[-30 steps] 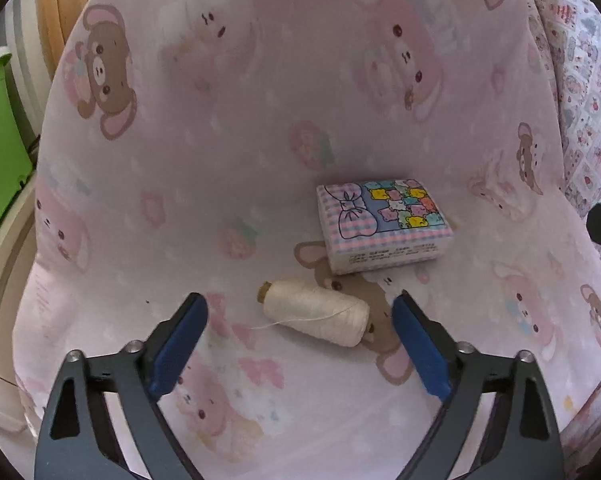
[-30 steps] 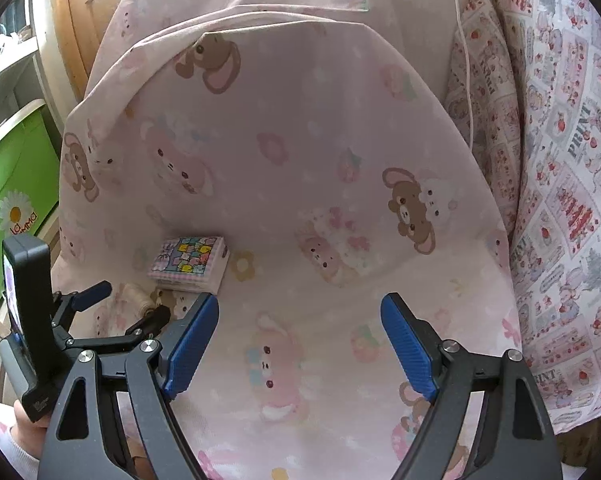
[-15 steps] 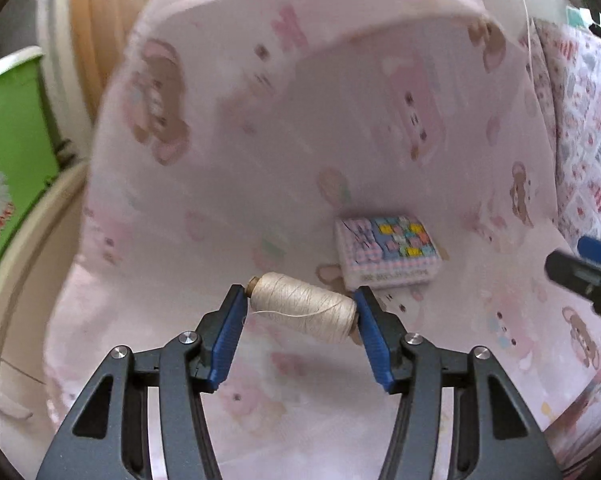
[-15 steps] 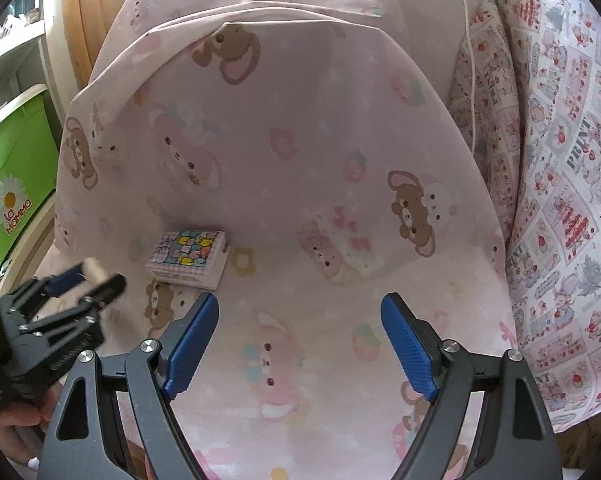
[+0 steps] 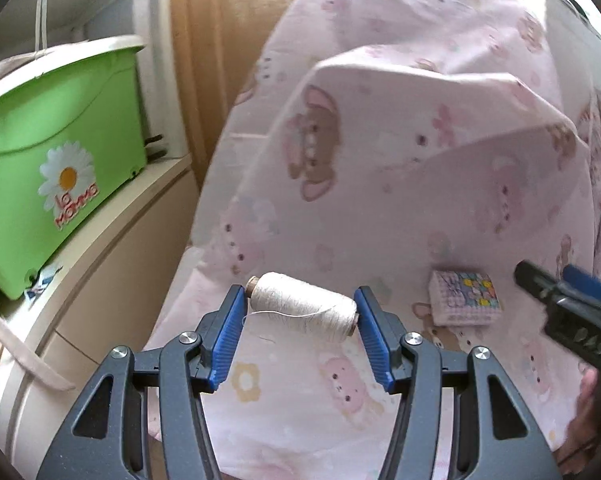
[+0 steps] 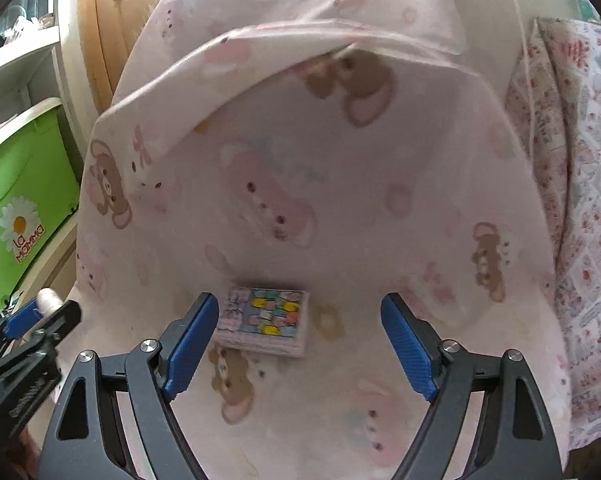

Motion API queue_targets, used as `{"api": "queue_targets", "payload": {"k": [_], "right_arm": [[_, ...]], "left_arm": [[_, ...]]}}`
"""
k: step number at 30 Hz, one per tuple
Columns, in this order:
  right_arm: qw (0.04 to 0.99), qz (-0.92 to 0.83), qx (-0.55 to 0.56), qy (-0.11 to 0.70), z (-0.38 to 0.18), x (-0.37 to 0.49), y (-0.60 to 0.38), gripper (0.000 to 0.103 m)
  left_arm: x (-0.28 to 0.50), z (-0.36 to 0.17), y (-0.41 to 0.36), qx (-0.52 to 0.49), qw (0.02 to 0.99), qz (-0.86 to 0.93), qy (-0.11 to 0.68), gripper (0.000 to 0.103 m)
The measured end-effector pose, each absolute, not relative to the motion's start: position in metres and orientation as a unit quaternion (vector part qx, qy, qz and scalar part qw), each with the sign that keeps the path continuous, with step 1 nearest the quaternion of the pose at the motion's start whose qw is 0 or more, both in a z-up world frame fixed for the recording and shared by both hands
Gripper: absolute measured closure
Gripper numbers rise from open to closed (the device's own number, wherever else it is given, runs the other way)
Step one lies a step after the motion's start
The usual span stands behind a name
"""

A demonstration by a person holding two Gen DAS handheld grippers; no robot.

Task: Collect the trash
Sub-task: 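Close the left tool on the cream thread spool and lift it, then grasp the printed pastel box with the right tool while the left tool holds the spool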

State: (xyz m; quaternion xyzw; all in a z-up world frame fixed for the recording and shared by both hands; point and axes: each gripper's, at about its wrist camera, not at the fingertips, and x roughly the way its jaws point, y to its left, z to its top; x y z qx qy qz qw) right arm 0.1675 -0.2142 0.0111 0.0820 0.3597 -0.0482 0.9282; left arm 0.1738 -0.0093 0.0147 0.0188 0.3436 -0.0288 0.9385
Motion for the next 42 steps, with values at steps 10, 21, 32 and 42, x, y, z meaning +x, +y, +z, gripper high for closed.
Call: {"api": "queue_targets", "payload": {"k": [10, 21, 32, 42], "right_arm": [[0.908, -0.087, 0.081, 0.401, -0.014, 0.203, -0.185, 0.018], [0.878, -0.09, 0.127, 0.453, -0.044, 0.234, -0.186, 0.016], [0.883, -0.066, 0.087, 0.457, -0.056, 0.239, -0.167, 0.027], [0.897, -0.069, 0.072, 0.431, -0.047, 0.211, -0.167, 0.029]], "left_arm": [[0.177, 0.009, 0.005, -0.008, 0.935, -0.008, 0.354, 0.049], [0.179, 0.007, 0.012, -0.012, 0.933, -0.008, 0.359, 0.049], [0.178, 0.009, 0.016, -0.015, 0.933, -0.008, 0.361, 0.049], [0.177, 0.011, 0.023, -0.018, 0.932, -0.008, 0.361, 0.049]]}}
